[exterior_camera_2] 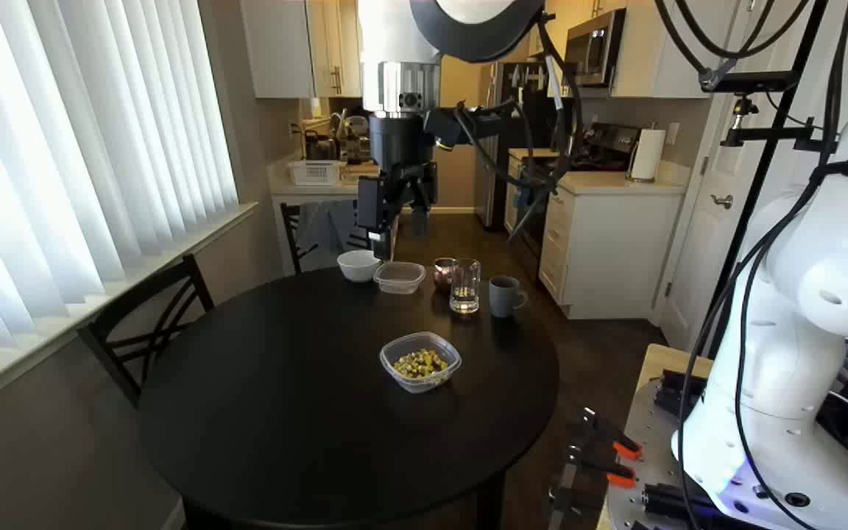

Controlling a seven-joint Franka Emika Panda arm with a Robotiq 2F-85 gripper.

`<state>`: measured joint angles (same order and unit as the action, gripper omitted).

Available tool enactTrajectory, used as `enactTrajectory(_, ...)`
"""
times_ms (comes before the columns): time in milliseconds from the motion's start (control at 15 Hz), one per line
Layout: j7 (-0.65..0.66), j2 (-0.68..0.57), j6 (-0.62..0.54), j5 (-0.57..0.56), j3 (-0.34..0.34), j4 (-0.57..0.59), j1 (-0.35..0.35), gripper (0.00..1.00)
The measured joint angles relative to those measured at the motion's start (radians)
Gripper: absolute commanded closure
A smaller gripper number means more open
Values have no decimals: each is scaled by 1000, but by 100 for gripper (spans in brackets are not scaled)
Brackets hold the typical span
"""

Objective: Pour the contents of the lunchbox onto the table

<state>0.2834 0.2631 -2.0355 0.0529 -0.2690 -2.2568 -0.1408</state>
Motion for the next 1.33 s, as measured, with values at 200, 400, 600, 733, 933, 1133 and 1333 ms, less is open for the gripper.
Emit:
enactTrajectory(200,0,0,0,0,0,0,0,0)
enactTrajectory(400,0,0,0,0,0,0,0,0)
enactTrajectory(600,0,0,0,0,0,0,0,0)
enactTrajectory(733,0,0,0,0,0,0,0,0)
enactTrajectory(933,0,0,0,0,0,0,0,0)
enactTrajectory(1133,0,-2,-1,0,2,3,0,0)
enactTrajectory(1333,-1,-46,-24,0,5,59,-1,0)
